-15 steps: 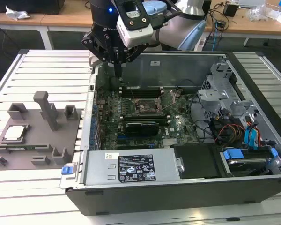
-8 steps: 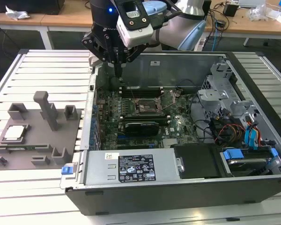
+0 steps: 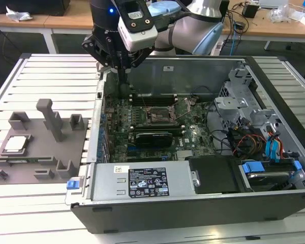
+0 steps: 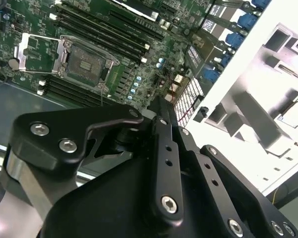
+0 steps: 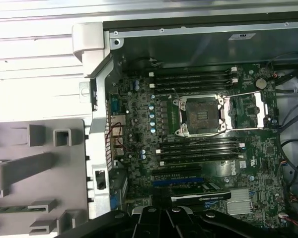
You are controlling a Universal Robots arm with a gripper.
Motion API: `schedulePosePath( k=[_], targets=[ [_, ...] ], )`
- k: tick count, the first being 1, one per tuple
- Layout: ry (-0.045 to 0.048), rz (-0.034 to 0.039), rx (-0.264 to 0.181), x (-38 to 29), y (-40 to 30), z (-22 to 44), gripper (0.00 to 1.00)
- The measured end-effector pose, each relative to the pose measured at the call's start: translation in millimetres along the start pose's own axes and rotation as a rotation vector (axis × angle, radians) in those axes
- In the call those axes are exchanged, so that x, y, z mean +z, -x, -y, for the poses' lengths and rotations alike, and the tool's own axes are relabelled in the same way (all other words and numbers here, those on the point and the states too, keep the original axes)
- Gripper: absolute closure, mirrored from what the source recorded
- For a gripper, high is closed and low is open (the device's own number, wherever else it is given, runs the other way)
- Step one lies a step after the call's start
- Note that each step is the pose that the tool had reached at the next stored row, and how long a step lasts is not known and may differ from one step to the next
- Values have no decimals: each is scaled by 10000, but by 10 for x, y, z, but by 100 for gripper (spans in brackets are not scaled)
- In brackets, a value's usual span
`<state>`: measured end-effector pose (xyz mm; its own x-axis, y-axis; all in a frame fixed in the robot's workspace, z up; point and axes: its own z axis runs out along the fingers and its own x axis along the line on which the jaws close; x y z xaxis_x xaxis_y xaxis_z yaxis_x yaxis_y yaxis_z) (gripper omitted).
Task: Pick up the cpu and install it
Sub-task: 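Reach for the cpu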
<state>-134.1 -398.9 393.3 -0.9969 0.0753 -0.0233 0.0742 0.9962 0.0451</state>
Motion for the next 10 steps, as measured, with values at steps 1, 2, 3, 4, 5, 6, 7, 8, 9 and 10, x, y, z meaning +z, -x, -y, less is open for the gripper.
schedulePosePath(
  k=[1,2,3,4,5,6,7,8,9,10],
  targets=[
    [0,0,0,-1,-15,1,89],
    [0,0,0,-1,-32,3,89],
    [0,0,0,-2,-57,4,89],
    [-1,0,1,-2,-70,5,89],
    [0,0,0,-2,-83,6,89],
    [0,0,1,-3,-111,8,89],
    [0,0,0,-4,-140,10,89],
    [0,0,0,-4,-160,12,89],
    [-1,0,0,-5,-179,13,89],
    [-1,-1,0,-5,-195,15,89]
  ],
)
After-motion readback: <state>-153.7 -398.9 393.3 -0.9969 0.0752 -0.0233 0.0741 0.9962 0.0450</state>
